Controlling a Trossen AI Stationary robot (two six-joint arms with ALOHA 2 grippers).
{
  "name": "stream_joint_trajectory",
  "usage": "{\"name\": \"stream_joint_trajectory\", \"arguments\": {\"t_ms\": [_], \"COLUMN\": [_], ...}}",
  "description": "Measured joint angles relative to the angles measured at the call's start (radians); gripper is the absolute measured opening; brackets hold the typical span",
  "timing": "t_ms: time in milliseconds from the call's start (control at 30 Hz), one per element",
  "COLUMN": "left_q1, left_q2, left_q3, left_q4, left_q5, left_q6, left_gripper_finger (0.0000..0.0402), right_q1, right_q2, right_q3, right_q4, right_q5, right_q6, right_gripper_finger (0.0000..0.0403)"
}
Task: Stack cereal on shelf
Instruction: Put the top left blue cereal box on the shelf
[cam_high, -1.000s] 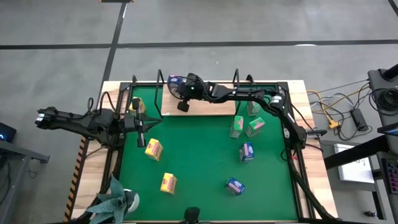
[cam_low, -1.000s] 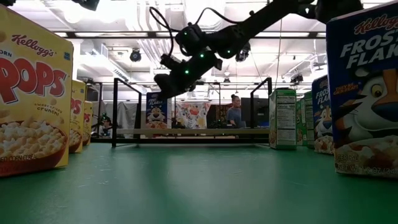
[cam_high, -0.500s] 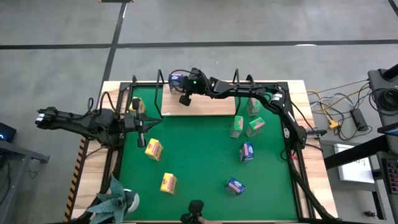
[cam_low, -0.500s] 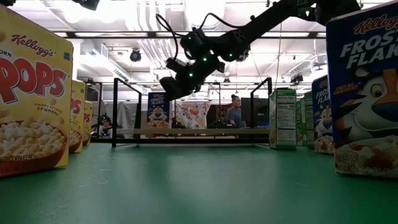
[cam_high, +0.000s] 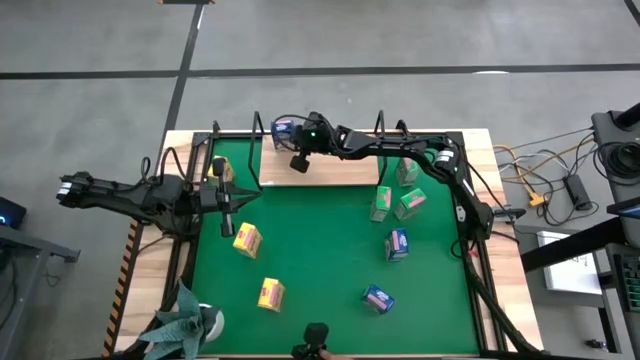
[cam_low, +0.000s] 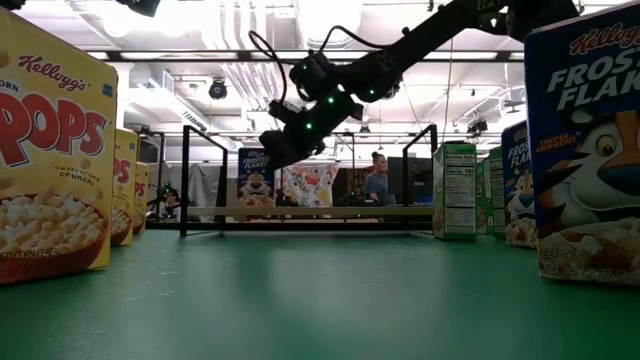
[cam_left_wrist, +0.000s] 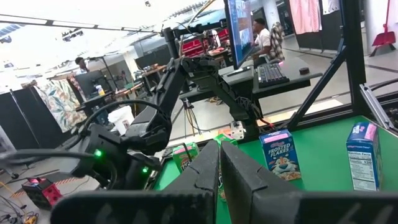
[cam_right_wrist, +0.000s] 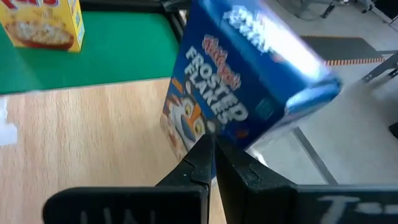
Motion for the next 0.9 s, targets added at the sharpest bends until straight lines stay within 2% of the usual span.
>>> {"name": "stream_joint_trajectory", "arguments": {"t_ms": [367,600,733,900], "left_q1": [0.000,0.000,0.000,0.006], "left_q2": [0.000,0.008,0.044,0.111], "left_q3": [0.000,0.000,0.000,0.000], "left_q4": [0.000,-0.004,-0.003,0.006], "left_q5": [0.000,-0.007,-0.094,-0.224], "left_q6": [0.000,-0.003,-0.017,-0.019], "left_gripper_finger": [0.0000,0.0000,0.0000,0.0000], "right_q1": [0.037,0.094,0.137,0.189], "right_q2": [-0.032,-0.097,-0.161,-0.286], "right_q3": [0.005,0.021,0.004,-0.113], "right_q4": [-0.037,-0.247,-0.357,-0.354], "right_q5": [-0.005,-0.005,-0.001,0.000], "right_q6": [0.033,0.023,-0.001,-0.010], "right_gripper_finger": [0.0009,0.0009,0.0009,0.0009]}}
